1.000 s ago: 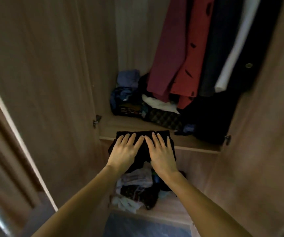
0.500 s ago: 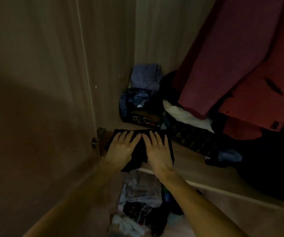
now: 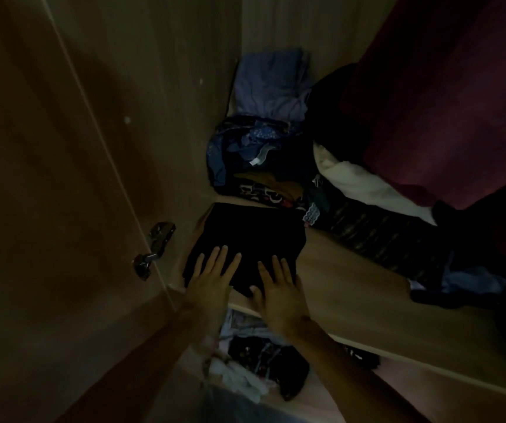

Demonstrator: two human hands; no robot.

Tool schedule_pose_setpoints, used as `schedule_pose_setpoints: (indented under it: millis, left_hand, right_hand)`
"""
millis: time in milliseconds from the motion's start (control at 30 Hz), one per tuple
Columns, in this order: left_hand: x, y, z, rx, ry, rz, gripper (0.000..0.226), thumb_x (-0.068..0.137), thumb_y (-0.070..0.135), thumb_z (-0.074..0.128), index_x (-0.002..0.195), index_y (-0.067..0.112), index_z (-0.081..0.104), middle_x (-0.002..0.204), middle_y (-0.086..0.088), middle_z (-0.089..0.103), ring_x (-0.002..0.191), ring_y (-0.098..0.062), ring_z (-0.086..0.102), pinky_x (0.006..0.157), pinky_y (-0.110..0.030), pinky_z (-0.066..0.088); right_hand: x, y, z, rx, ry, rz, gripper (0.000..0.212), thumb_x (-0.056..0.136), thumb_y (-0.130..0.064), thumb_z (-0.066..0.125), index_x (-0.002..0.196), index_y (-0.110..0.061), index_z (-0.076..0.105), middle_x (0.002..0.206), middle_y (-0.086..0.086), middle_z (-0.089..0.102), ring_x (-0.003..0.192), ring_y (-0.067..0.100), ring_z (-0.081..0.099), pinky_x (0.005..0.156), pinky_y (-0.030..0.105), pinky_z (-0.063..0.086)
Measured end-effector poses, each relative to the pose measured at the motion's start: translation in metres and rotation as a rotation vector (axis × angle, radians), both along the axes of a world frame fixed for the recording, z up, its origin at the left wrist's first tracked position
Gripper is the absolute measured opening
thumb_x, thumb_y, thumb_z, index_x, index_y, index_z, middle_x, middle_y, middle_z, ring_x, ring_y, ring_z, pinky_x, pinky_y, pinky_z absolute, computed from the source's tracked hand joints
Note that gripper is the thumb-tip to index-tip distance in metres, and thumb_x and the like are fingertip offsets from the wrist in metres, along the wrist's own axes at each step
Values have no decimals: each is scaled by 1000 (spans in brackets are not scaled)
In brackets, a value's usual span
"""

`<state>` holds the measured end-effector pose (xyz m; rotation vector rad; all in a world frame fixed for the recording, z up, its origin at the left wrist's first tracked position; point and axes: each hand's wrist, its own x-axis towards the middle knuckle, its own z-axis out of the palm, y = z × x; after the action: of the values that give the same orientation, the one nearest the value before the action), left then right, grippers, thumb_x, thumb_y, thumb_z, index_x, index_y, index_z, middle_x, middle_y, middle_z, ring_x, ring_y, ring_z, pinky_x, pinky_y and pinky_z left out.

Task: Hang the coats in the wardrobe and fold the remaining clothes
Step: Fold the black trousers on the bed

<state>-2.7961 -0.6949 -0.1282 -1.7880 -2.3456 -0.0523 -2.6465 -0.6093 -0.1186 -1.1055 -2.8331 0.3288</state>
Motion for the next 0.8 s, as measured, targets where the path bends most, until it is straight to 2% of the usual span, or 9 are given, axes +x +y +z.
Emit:
schedule_pose_setpoints:
  millis: [67, 167, 267, 333, 400, 467, 533, 633, 800]
  left_hand:
    - [-5, 7, 4, -63, -41, 18, 74, 66, 31, 59, 136, 19, 37, 130, -16, 57, 119, -33, 55, 101, -52, 40]
    - [-5, 12, 6, -60, -87, 36, 73, 61, 28, 64, 132, 16, 51, 126, -20, 59, 116, -37, 56, 91, -60, 42]
    - [7, 3, 13, -29, -128, 37, 71, 63, 30, 63, 132, 13, 53, 131, -24, 53, 122, -40, 50, 99, -61, 33]
    - [22, -7, 28, 6, -181, 56, 68, 74, 37, 50, 139, 14, 45, 141, -22, 44, 133, -38, 38, 109, -56, 21]
    - [39, -18, 44, 59, -184, 98, 67, 82, 45, 34, 141, 15, 41, 144, -17, 41, 137, -33, 32, 112, -51, 16]
    - [56, -32, 62, 101, -169, 133, 70, 84, 52, 20, 140, 17, 43, 142, -14, 45, 135, -31, 35, 111, -49, 19]
    - [75, -47, 80, 156, -176, 136, 70, 85, 53, 18, 133, 15, 52, 135, -14, 53, 130, -32, 43, 108, -50, 27]
    - [109, -77, 102, 257, -184, 133, 65, 87, 51, 24, 122, 11, 62, 124, -15, 61, 121, -33, 53, 102, -52, 35]
    - [165, -137, 118, 196, -188, 115, 75, 87, 59, 6, 130, 20, 54, 135, -4, 54, 128, -24, 43, 108, -41, 29]
  right_hand:
    - [-5, 5, -1, -6, 4, -13, 63, 95, -48, 19, 151, -20, 17, 158, 16, 10, 146, 32, 3, 115, 51, 11]
    - [-5, 8, 0, -19, 10, -11, 63, 95, -40, 30, 151, -21, 12, 158, 15, 4, 146, 31, -2, 116, 48, 4]
    - [6, -1, 11, -12, 103, -9, 64, 90, -43, 27, 149, -18, 25, 156, 18, 18, 144, 33, 12, 116, 47, 8]
    - [14, -10, 26, -1, 147, 1, 66, 90, -47, 19, 147, -16, 29, 154, 18, 23, 143, 33, 17, 115, 46, 13]
    - [24, -18, 42, 24, 178, 10, 66, 92, -49, 17, 147, -17, 31, 153, 17, 26, 143, 31, 20, 115, 45, 17]
    - [37, -29, 62, 45, 188, 29, 58, 96, -46, 22, 147, -17, 30, 153, 14, 27, 143, 29, 19, 115, 43, 18]
    - [53, -42, 78, 59, 205, 52, 53, 100, -43, 27, 147, -18, 29, 154, 13, 26, 143, 28, 18, 115, 43, 18]
    - [86, -67, 97, 76, 232, 55, 60, 96, -48, 18, 145, -17, 33, 151, 13, 32, 141, 29, 24, 113, 43, 23]
    - [146, -109, 111, 76, 256, 52, 74, 90, -54, 5, 141, -16, 42, 144, 12, 43, 133, 29, 38, 109, 42, 30]
